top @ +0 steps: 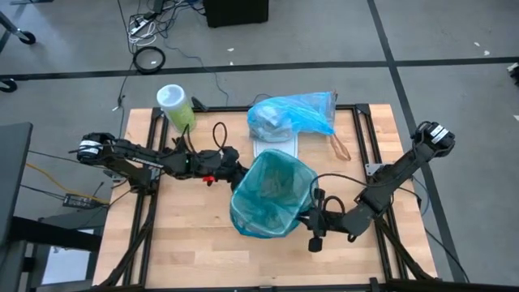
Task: Place trash/remove bag and relplace
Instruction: Insert the blue trash bag into the white trash bin
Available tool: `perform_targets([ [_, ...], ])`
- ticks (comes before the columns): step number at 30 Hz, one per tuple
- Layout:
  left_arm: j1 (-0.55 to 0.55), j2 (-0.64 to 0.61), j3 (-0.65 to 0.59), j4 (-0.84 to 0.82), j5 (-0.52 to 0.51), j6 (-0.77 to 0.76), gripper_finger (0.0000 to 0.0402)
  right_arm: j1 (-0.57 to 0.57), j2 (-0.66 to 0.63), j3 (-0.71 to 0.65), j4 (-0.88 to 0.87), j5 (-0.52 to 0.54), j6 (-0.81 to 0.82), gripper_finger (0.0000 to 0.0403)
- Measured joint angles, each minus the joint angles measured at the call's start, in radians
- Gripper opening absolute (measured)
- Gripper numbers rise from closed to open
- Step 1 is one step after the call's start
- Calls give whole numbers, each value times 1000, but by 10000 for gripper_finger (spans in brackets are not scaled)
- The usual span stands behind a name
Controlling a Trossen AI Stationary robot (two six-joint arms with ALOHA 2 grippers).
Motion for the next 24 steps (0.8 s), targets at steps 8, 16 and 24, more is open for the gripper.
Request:
perform_targets([
  [8, 16, -1, 0, 2, 153, 104, 30, 50, -106, 3, 1, 9, -184, 26],
  [16, 26, -1, 0, 5, 236, 185, 52, 72, -133, 3, -6, -24, -241, 108],
  [24, 62, -1, 1, -16, 253, 209, 90, 100, -130, 3, -194, -44, -60, 165],
])
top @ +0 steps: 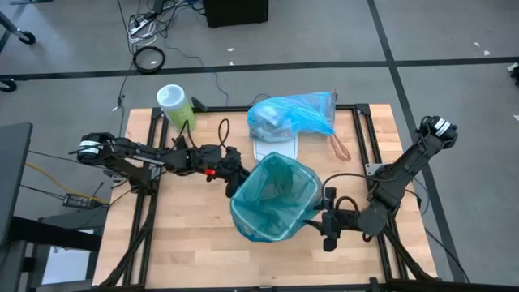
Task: Place trash/remove bag and relplace
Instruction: Insert the blue trash bag into the white trash bin, then return to Home Position
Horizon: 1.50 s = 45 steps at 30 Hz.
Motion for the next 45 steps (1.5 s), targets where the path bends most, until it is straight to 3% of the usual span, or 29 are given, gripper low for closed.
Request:
perform_targets([
  [14, 125, -1, 0, 24, 187, -6, 95, 83, -57, 0, 119, -54, -152, 189],
  [24, 215, -1, 0, 26, 325, 23, 95, 188, -68, 0, 128, 145, -177, 161],
  [31, 339, -3, 0, 96, 535, -61, 95, 288, -111, 0, 134, 416, -239, 160],
  [35, 395, -10, 0, 262, 609, -171, 95, 310, -176, 0, 178, 539, -365, 160],
  [41, 461, -10, 21, 641, 637, -440, 95, 263, -319, 0, 396, 546, -777, 160],
  [45, 503, -10, 94, 810, 638, -605, 93, 228, -412, 0, 518, 551, -1073, 160],
])
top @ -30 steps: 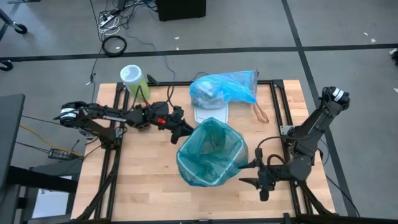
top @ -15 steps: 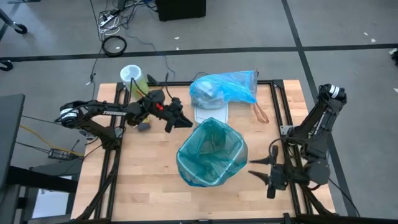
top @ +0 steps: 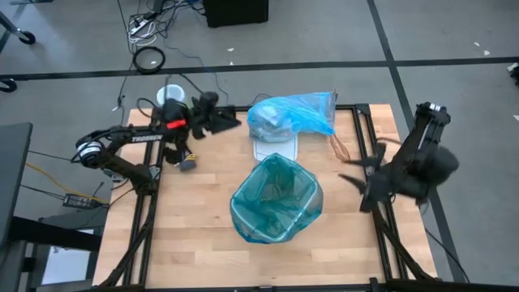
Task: Place trash/remove bag and relplace
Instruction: Return to Home Position
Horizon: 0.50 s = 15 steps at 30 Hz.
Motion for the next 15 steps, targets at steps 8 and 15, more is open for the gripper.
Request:
perform_targets([
  [8, 103, -31, 393, 69, 130, -265, 76, 2, -188, 64, 139, -284, -480, 156],
  [15, 330, -110, 861, -138, 421, -235, 56, 174, -333, 349, -234, -565, -649, 131],
])
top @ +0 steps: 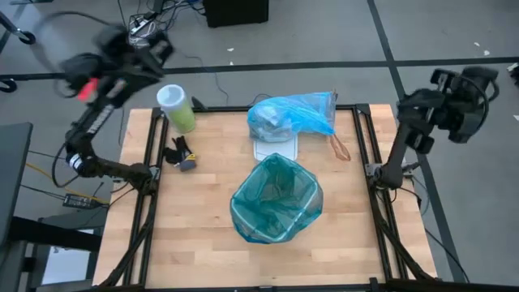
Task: Place trash/remove bag and relplace
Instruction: Return to Home Position
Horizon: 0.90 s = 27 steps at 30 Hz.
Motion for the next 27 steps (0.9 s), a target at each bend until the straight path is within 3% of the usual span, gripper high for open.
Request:
perform_targets([
  [4, 121, -79, 42, -31, 57, -7, 51, 113, -90, 148, -639, -226, 409, 109],
  [6, 155, -139, -25, -32, 61, -17, 50, 160, -117, 131, -758, -277, 547, 99],
  [9, 183, -254, -219, -32, 60, -17, 49, 189, -148, 18, -762, -219, 594, 86],
  [11, 185, -349, -404, -30, 42, 5, 49, 186, -169, -83, -710, -151, 594, 78],
  [14, 186, -491, -694, -31, -68, 84, 49, 184, -209, -249, -573, -80, 583, 68],
  [18, 186, -662, -996, -28, -175, 159, 49, 164, -295, -457, -290, -139, 476, 55],
  [24, 186, -820, -1275, -26, -235, 161, 48, 137, -464, -797, 49, -201, 378, 44],
  [27, 186, -883, -1363, -7, -266, 168, 48, 124, -457, -946, 308, -195, 337, 41],
])
